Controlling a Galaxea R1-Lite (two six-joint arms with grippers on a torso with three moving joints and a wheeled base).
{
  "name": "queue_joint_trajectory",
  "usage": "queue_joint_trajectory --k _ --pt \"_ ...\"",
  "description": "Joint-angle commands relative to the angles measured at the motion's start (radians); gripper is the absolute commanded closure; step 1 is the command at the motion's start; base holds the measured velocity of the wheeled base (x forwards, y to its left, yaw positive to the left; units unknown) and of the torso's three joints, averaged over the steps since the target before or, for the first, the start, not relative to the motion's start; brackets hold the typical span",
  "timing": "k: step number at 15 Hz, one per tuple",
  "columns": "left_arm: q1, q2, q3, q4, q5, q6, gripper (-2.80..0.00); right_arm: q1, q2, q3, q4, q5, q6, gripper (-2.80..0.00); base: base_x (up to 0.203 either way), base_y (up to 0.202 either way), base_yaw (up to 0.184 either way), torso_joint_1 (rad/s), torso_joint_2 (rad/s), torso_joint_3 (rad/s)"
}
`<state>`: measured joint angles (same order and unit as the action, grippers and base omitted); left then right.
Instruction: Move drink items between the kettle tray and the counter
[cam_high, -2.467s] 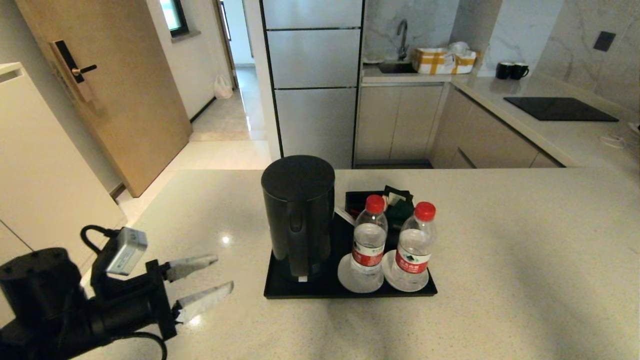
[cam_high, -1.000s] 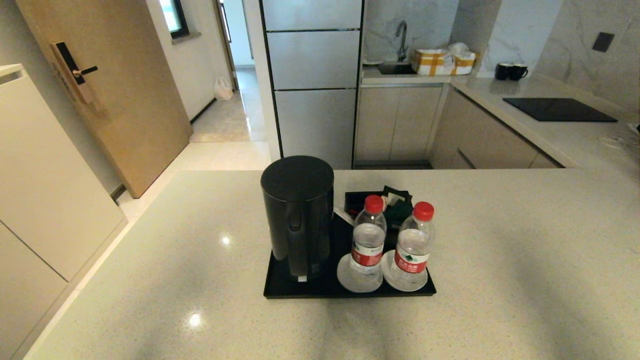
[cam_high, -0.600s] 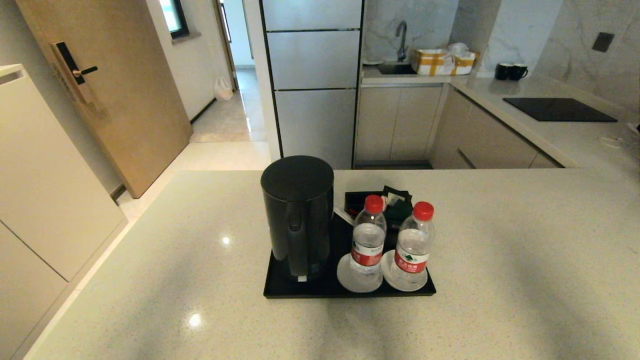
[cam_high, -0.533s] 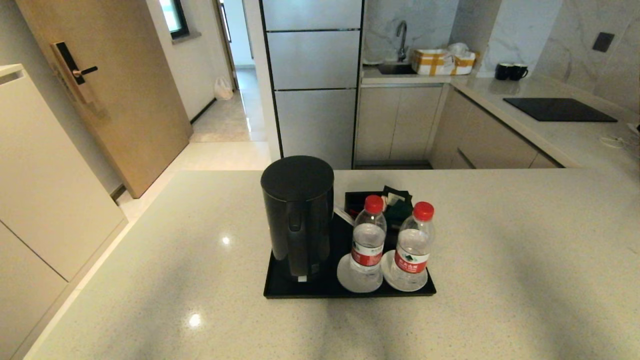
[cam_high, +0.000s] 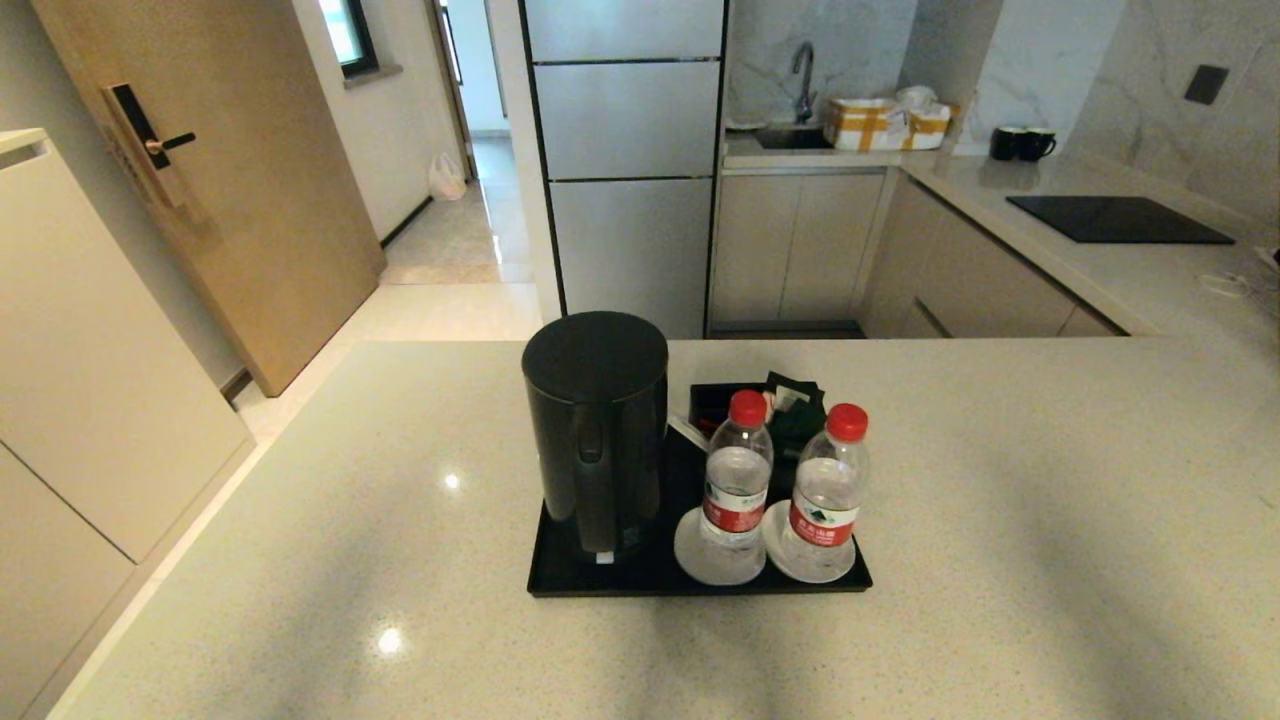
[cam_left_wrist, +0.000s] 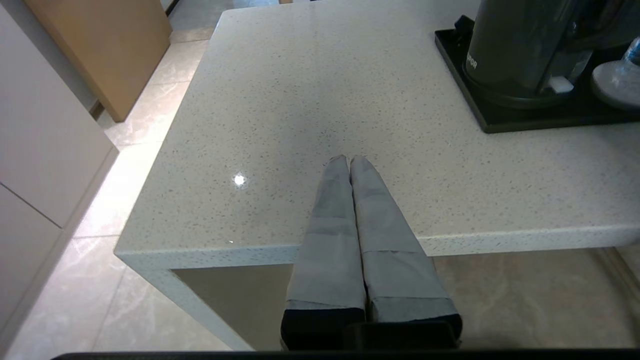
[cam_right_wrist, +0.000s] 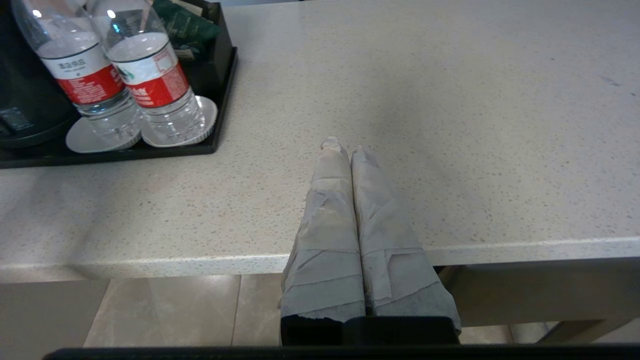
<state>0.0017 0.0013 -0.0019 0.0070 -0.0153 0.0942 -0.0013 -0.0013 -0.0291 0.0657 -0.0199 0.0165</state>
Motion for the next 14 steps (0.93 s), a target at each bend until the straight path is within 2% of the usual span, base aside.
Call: queue_joint_trajectory --k 1,14 --pt "0.000 0.000 0.000 0.001 0.000 0.004 0.00 0.000 0.000 0.000 0.000 0.000 -0.001 0.00 0.000 0.000 0.000 0.000 0.00 0.000" --pt "0.000 0.000 0.002 0.001 0.002 -0.005 0.00 0.000 0.000 0.002 -0.003 0.000 0.000 0.00 0.000 0.000 0.000 0.000 0.00 0.000"
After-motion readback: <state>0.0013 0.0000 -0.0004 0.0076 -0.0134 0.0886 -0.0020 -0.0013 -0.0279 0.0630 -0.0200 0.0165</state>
